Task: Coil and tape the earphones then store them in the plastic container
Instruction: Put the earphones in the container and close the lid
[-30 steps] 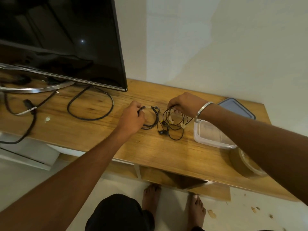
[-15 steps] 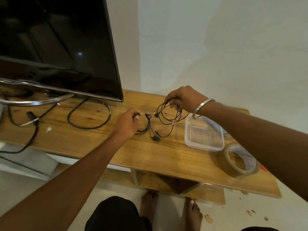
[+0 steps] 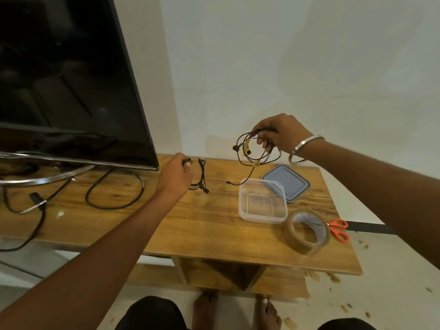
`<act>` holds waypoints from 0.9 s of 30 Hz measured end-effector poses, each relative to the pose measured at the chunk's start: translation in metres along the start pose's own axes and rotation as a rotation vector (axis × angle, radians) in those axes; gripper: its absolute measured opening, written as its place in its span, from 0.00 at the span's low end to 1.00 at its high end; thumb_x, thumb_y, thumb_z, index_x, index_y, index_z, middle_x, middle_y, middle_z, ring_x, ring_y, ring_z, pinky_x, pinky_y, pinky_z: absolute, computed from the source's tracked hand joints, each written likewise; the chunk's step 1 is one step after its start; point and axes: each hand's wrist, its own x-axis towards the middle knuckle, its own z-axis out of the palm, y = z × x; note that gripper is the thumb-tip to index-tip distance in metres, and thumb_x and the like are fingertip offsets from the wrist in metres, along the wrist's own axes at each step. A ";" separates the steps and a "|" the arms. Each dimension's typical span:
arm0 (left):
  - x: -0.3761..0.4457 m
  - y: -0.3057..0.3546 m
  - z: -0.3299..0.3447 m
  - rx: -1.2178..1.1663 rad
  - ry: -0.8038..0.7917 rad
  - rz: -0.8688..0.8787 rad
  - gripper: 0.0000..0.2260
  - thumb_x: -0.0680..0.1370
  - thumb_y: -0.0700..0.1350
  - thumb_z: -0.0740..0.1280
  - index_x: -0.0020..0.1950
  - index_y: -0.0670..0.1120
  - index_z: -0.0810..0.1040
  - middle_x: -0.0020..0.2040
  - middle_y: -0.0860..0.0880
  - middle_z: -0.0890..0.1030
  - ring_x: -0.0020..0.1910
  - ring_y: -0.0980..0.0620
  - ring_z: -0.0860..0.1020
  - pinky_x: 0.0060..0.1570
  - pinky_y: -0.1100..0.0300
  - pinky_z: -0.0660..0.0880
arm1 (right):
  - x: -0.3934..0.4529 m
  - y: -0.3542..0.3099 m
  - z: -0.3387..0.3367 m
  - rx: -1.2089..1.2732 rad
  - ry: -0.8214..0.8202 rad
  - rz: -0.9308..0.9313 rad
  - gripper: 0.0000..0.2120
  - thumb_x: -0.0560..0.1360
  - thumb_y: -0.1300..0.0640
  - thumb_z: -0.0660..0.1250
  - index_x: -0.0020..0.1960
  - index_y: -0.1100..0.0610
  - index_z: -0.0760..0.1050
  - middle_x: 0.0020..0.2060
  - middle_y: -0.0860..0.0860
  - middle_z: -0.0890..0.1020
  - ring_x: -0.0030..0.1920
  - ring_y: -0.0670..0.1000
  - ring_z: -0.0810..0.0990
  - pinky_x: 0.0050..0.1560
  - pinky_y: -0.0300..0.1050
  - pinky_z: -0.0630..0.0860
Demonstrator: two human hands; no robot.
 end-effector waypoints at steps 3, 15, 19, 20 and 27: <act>0.001 0.020 0.002 -0.044 0.007 0.007 0.08 0.83 0.43 0.57 0.57 0.45 0.75 0.47 0.45 0.81 0.40 0.50 0.78 0.34 0.58 0.74 | -0.006 0.009 -0.009 -0.011 0.039 0.055 0.11 0.78 0.68 0.60 0.54 0.61 0.80 0.38 0.58 0.81 0.32 0.51 0.77 0.33 0.36 0.80; 0.008 0.064 0.038 -0.353 -0.023 -0.155 0.07 0.84 0.43 0.57 0.57 0.46 0.74 0.44 0.50 0.81 0.42 0.50 0.81 0.30 0.60 0.78 | -0.020 0.074 0.034 -0.043 0.095 0.318 0.11 0.78 0.69 0.59 0.53 0.65 0.79 0.39 0.57 0.80 0.31 0.48 0.76 0.45 0.50 0.81; 0.009 0.068 0.052 -0.435 -0.079 -0.210 0.08 0.84 0.43 0.56 0.58 0.46 0.74 0.45 0.49 0.81 0.41 0.50 0.80 0.31 0.59 0.78 | -0.021 0.084 0.062 -0.145 -0.062 0.353 0.12 0.77 0.65 0.62 0.58 0.62 0.78 0.49 0.57 0.82 0.43 0.53 0.79 0.55 0.51 0.78; 0.009 0.069 0.054 -0.449 -0.091 -0.218 0.08 0.84 0.43 0.56 0.58 0.46 0.74 0.46 0.48 0.81 0.42 0.50 0.80 0.32 0.59 0.78 | -0.023 0.087 0.070 -0.170 -0.067 0.365 0.12 0.76 0.63 0.62 0.58 0.61 0.78 0.49 0.57 0.82 0.46 0.56 0.80 0.54 0.52 0.78; 0.003 0.073 0.071 -0.519 -0.161 -0.259 0.08 0.85 0.43 0.55 0.58 0.46 0.73 0.46 0.48 0.80 0.39 0.50 0.80 0.31 0.59 0.78 | -0.029 0.090 0.108 -0.314 -0.173 0.405 0.14 0.78 0.65 0.61 0.62 0.61 0.76 0.55 0.58 0.81 0.54 0.57 0.80 0.58 0.49 0.77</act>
